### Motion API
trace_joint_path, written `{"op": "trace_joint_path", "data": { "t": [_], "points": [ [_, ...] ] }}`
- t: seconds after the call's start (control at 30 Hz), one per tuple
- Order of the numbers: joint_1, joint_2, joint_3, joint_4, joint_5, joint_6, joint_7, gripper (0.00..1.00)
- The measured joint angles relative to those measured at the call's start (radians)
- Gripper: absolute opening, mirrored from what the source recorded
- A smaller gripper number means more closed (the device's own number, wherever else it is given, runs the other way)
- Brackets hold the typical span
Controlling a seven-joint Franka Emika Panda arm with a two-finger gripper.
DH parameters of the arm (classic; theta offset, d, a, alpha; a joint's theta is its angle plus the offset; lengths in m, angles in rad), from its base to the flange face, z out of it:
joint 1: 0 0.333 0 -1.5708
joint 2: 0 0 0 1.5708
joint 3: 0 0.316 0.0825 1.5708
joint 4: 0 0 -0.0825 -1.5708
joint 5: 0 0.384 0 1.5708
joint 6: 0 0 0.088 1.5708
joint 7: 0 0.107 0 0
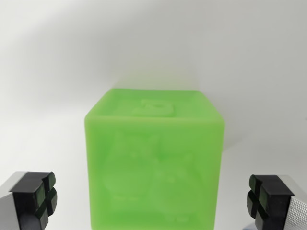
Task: Stack cube
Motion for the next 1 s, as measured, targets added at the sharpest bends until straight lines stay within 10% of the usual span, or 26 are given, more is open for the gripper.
{"op": "trace_joint_path", "data": {
  "t": [0.53,0.57,1.0],
  "points": [
    [-0.008,0.071,0.01,0.026,0.002,0.047,-0.001,1.0],
    [-0.008,0.072,0.01,0.026,0.002,0.048,-0.001,0.0],
    [-0.008,0.072,0.01,0.027,0.002,0.048,-0.001,0.0]
  ]
}}
